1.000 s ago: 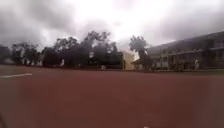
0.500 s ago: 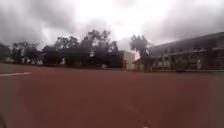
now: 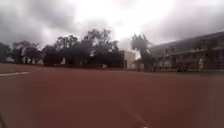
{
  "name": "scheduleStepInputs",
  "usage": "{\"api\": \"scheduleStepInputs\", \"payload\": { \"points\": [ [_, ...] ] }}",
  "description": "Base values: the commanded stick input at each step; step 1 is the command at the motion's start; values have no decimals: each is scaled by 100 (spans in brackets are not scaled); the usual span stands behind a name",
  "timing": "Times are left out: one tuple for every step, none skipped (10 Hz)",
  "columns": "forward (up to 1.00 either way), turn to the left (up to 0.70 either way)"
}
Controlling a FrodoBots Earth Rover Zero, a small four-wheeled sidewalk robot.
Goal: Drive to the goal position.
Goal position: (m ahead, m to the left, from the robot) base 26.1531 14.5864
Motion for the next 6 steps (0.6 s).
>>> {"api": "scheduleStepInputs", "payload": {
  "points": [
    [70,0],
    [70,0],
    [70,0],
    [70,0],
    [70,0],
    [70,0]
  ]
}}
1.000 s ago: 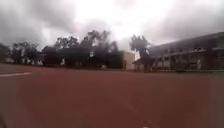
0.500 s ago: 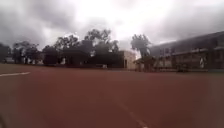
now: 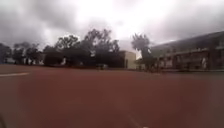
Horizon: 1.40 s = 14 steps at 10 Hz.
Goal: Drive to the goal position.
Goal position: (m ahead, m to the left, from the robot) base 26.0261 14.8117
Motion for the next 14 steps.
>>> {"api": "scheduleStepInputs", "payload": {
  "points": [
    [70,0],
    [70,0],
    [70,0],
    [70,0],
    [70,0],
    [70,0],
    [70,0],
    [70,0],
    [70,0],
    [70,0],
    [70,0],
    [70,0],
    [70,0],
    [70,0]
  ]
}}
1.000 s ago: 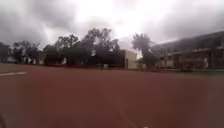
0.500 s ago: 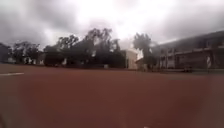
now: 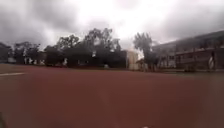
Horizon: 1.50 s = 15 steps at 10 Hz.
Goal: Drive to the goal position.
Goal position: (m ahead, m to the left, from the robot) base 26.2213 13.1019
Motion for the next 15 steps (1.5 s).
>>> {"api": "scheduleStepInputs", "payload": {
  "points": [
    [70,0],
    [70,0],
    [70,0],
    [70,0],
    [70,0],
    [70,0],
    [70,0],
    [70,0],
    [70,0],
    [70,0],
    [70,0],
    [70,0],
    [70,0],
    [70,0],
    [70,0]
  ]
}}
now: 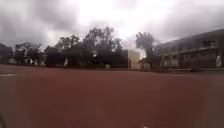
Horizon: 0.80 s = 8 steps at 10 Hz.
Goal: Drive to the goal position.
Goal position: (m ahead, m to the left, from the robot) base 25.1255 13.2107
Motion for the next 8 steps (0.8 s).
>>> {"api": "scheduleStepInputs", "payload": {
  "points": [
    [70,0],
    [70,0],
    [70,0],
    [70,0],
    [70,0],
    [70,0],
    [70,0],
    [70,0]
  ]
}}
